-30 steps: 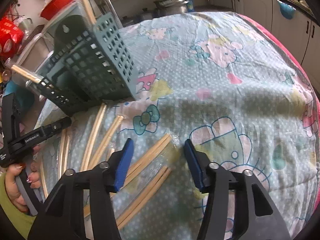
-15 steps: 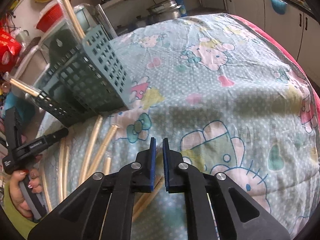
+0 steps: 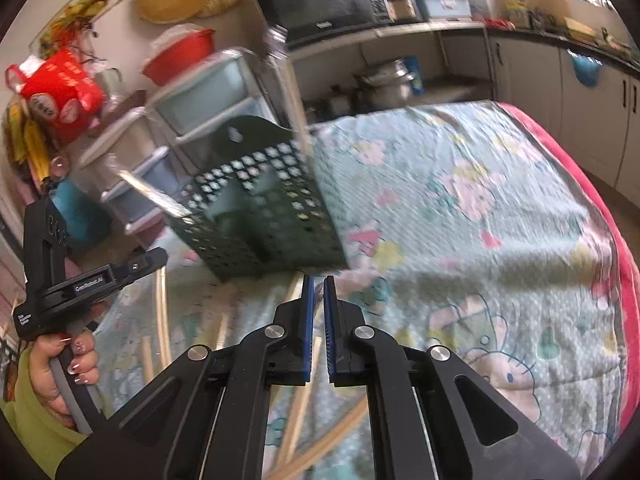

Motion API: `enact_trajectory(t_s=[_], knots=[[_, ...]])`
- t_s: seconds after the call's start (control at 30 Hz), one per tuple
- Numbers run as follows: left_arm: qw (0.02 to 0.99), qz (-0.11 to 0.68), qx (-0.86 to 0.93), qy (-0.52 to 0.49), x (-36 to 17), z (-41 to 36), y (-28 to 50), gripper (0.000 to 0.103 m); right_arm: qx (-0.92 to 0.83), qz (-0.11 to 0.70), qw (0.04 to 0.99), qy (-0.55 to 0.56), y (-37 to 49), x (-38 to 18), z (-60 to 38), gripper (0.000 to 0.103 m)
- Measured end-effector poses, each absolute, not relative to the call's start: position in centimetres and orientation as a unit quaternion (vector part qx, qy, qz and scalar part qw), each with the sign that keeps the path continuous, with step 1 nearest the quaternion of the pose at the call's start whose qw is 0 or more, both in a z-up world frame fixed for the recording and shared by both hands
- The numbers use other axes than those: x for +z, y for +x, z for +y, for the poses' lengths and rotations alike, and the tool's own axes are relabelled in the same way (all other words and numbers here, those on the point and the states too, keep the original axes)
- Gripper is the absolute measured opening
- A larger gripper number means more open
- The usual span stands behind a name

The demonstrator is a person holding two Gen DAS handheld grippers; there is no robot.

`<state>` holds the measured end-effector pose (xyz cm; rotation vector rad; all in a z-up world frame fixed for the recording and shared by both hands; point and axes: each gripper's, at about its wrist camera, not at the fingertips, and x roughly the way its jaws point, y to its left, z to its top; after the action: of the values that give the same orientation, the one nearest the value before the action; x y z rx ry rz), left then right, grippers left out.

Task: Organize utensils
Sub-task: 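Lift the chopstick with the right gripper and lower it into the caddy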

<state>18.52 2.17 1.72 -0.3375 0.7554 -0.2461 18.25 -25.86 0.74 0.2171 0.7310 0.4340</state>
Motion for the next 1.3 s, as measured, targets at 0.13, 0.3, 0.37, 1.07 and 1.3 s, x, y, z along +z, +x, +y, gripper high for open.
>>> enact_trajectory(t_s=[0.13, 0.3, 0.37, 1.07, 1.3], knots=[[0.917, 0.345, -0.134, -0.150, 3.3, 1.7, 17.4, 0.003, 0.222, 0.337, 0.911, 0.091, 17.1, 2.2, -24.9, 0.005], [0.921, 0.330, -0.148, -0.143, 4.8, 1.1, 16.7, 0.003, 0.233, 0.321, 0.915, 0.076, 16.0, 3.6, -24.1, 0.005], [0.923, 0.324, -0.154, -0.141, 5.3, 0.9, 16.4, 0.003, 0.235, 0.316, 0.917, 0.071, 15.7, 3.9, -23.8, 0.005], [0.943, 0.238, -0.208, -0.102, 13.1, -2.7, 15.4, 0.003, 0.255, 0.219, 0.941, 0.029, 12.4, 10.8, -22.5, 0.005], [0.948, 0.210, -0.222, -0.085, 15.5, -3.8, 15.4, 0.003, 0.249, 0.187, 0.950, 0.031, 12.1, 12.9, -23.2, 0.005]])
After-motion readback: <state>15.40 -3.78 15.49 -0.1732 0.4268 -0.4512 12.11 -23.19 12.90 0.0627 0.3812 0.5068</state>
